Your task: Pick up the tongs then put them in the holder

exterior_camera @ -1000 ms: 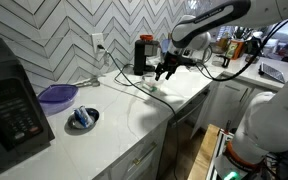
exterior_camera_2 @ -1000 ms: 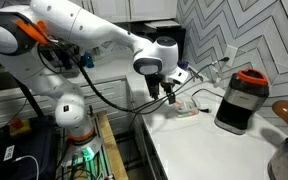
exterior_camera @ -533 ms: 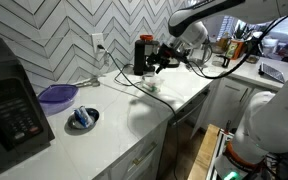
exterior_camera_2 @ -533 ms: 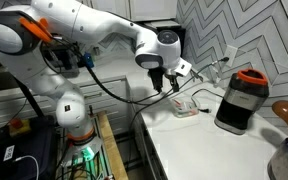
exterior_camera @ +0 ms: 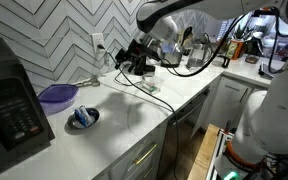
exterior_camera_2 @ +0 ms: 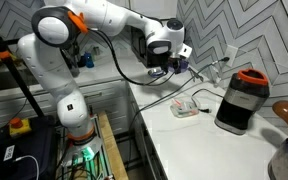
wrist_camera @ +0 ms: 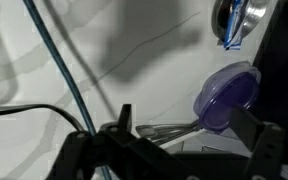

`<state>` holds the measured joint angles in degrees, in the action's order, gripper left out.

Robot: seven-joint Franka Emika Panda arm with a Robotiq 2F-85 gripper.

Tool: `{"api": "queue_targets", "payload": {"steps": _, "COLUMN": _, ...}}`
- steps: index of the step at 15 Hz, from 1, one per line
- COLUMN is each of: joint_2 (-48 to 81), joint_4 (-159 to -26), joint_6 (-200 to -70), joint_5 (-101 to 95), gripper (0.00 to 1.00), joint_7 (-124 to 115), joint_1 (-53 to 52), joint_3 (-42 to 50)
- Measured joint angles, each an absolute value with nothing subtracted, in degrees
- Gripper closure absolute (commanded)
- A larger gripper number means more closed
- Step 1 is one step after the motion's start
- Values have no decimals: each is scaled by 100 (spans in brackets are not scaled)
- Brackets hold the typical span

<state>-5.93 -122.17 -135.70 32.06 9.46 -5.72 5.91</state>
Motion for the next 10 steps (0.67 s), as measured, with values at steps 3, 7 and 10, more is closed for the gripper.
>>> {"api": "queue_targets", "payload": {"steps": 3, "joint_2": -387, "joint_4": -12046, "joint_6": -13572, "joint_5": 3216, "gripper": 0, "joint_7": 919, "joint_1": -575, "joint_3": 592}}
{"api": "queue_targets", "payload": {"steps": 7, "joint_2": -294, "joint_4": -12005, "joint_6": -13813, "joint_5": 2323, "gripper": 0, "joint_7": 301, "joint_1": -428, "joint_3": 357}}
{"api": "queue_targets", "payload": {"steps": 10, "joint_2": 82, "joint_4": -11514, "joint_6": -13605, "joint_5": 930, "gripper": 0, "joint_7": -382, "joint_1": -406, "joint_3": 143}}
